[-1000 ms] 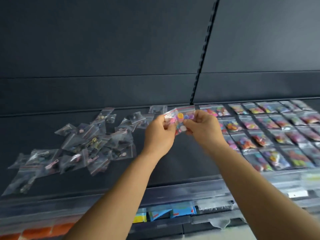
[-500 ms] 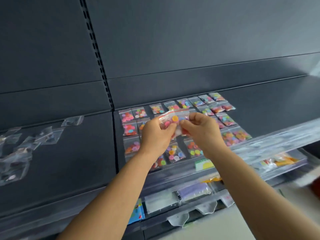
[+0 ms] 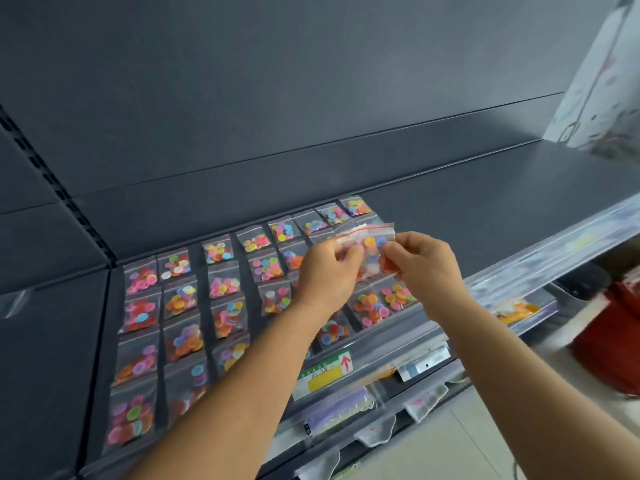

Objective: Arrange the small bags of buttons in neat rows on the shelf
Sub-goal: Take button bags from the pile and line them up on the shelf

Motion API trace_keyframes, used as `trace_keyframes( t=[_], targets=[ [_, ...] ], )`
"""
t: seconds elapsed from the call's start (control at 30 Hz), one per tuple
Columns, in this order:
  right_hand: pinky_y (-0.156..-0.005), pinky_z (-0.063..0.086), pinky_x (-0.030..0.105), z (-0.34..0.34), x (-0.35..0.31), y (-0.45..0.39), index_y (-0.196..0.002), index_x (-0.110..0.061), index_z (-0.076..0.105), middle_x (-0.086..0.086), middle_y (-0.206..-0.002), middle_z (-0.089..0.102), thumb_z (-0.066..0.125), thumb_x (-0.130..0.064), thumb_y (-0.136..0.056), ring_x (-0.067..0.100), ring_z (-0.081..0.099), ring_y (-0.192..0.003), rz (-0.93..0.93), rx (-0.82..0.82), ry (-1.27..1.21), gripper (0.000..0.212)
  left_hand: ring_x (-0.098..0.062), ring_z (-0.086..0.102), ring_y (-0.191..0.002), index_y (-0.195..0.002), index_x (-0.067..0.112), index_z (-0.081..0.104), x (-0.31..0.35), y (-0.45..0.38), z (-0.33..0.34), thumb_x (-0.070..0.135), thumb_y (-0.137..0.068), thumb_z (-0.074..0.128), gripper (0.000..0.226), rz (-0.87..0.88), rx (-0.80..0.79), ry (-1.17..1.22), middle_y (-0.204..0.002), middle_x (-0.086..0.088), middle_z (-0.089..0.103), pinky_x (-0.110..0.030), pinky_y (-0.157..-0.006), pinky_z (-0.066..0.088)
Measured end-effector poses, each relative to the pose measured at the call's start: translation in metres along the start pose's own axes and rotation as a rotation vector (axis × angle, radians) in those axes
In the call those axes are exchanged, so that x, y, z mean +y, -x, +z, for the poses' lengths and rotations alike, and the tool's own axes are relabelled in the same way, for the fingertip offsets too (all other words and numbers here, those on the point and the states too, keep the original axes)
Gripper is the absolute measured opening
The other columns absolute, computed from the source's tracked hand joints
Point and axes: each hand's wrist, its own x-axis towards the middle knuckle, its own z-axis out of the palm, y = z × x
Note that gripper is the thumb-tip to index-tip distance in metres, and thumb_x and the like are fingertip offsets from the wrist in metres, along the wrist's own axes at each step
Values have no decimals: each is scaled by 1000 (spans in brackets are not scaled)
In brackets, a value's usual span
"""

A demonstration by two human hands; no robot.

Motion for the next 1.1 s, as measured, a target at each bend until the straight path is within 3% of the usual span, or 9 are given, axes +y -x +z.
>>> trace_keyframes(
  t=[0.1,0.23,0.33,0.43,0.57,0.8,0.9,1.0,1.1],
  targets=[
    [-58,48,21,-13,4,-26,-74,-14,70,-7,-59,66,62,-21,-88,3,56,-50,7,41,28,18,-13,33,-47,-68,5,54,1,-23,10,25,-94,48,33,1,9,-15,-51,1,38,-27,-50,29],
    [-64,51,29,-27,15,-63,-78,-12,67,-3,-62,69,64,-18,-87,5,62,-54,32,64,90,11,-13,59,-69,-91,15,64,1,-48,15,25,-93,54,14,15,29,-13,-79,-4,67,-28,-62,48],
    [-67,54,30,-30,29,-86,-79,-13,67,-1,-65,71,65,-19,-84,17,68,-68,81,22,227,8,-8,65,-79,-95,18,66,-2,-61,18,23,-90,60,9,-19,49,1,-87,5,70,-23,-69,51],
    [-70,56,32,-27,41,-102,-74,-16,66,2,-70,71,67,-20,-81,21,68,-73,105,-73,346,8,-12,67,-78,-95,15,67,-6,-70,23,24,-88,62,12,-72,76,-19,-86,3,70,-31,-74,55],
    [-60,48,29,-24,46,-118,-64,-9,67,7,-67,69,65,-18,-75,24,64,-70,3,-134,580,14,-20,68,-77,-92,10,67,-4,-74,30,27,-88,61,18,-120,163,-90,-84,-1,70,-40,-73,57],
    [-60,34,27,-26,55,-127,-85,-12,53,-2,-78,55,63,-29,-83,18,48,-69,-93,-276,641,20,-32,67,-77,-93,3,64,10,-65,46,28,-88,60,26,-210,278,-150,-82,-10,69,-46,-69,55],
    [-63,34,26,-34,54,-126,-86,-14,52,0,-87,50,59,-33,-87,18,47,-72,-164,-297,601,20,-31,67,-77,-86,5,62,17,-61,56,26,-88,61,22,-232,293,-131,-82,-9,69,-45,-70,55],
    [-54,37,22,-48,47,-122,-86,-17,60,-5,-74,59,54,-38,-91,7,50,-62,-157,-401,353,22,-29,68,-76,-89,12,62,24,-57,71,26,-87,63,14,-244,261,-99,-84,-6,71,-47,-71,57],
    [-59,43,22,-60,42,-115,-88,-21,66,-4,-69,65,63,-36,-86,6,53,-56,-102,-554,148,16,-16,69,-76,-94,22,62,31,-51,86,26,-88,65,8,-235,198,-83,-86,3,72,-41,-72,59]
  ],
)
